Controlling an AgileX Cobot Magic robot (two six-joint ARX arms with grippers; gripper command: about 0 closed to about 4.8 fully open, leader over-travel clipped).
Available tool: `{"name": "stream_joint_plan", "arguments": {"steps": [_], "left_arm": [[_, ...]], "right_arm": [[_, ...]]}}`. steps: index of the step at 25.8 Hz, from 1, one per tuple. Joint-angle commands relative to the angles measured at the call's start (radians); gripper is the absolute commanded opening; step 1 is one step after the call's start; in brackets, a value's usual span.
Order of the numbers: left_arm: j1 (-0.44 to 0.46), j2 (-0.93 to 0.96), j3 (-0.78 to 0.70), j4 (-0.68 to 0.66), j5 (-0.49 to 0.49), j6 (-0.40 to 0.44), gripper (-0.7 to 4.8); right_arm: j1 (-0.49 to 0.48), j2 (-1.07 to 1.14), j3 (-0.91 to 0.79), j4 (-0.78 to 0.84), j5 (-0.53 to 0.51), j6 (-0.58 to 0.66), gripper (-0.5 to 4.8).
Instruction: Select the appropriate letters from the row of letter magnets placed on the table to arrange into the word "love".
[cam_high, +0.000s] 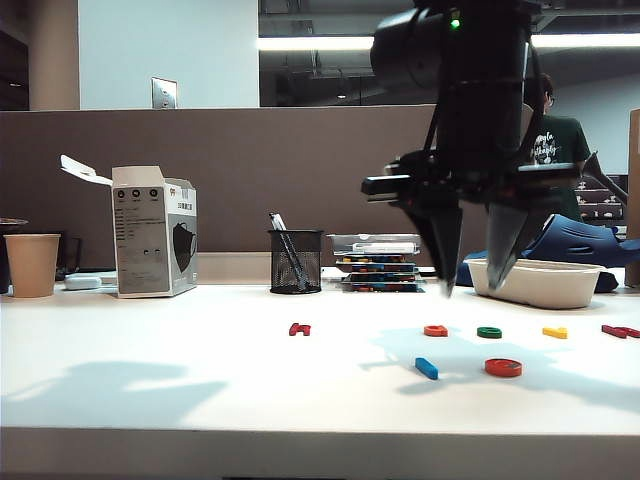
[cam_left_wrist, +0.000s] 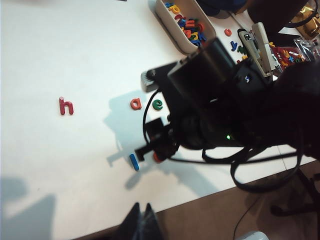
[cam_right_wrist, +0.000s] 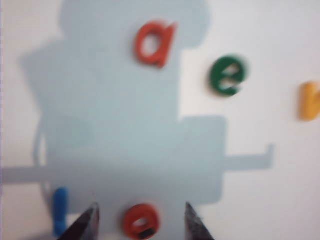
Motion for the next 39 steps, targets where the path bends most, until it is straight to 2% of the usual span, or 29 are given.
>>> {"name": "stream_joint_plan", "arguments": {"steps": [1,5,10,13,17,21,28,33,39], "left_arm": [[0.002,-0.003,0.003,0.008,-0.003,0.004,-0.04],[0.002,-0.003,0.003,0.008,-0.003,0.004,-0.04],[0.002,-0.003,0.003,0.008,-0.004,0.004,-0.04],[0.002,-0.003,0.003,0.008,-0.003,0.004,-0.04],[0.002,-0.002,0.003,0.008,-0.003,0.004,-0.04],[0.002,-0.002,0.003,0.008,-0.004,0.005,-0.04],[0.002,-0.002,0.003,0.008,-0.003,0.004,-0.04],[0.002,-0.002,0.003,0.008,-0.003,0.005,-0.04],[0.002,-0.002,0.003,0.008,-0.004,0.005,-0.04]], "right_arm": [[-0.058,-0.005,0.023,0.016,0.053,-0.022,2.13],[-0.159,-0.004,0.023,0.045,0.053,-0.025,2.12],[-0.274,0.021,0.02,0.085,-0.044,-0.025,2.12],[-0.291,0.047,0.02,0.101,-0.063,-0.058,2.12],[-0.293,0.067,0.02,0.15,-0.087,-0.192,2.11],[-0.301,0.07,0.02,0.182,-0.099,-0.274,2.11],[-0.373,0.071,0.02,0.211,-0.26,-0.376,2.07],[-0.438,0.071,0.02,0.197,-0.415,-0.493,2.07],[-0.448,0.106,0.02,0.149,-0.414,-0.604,2.07]]}}
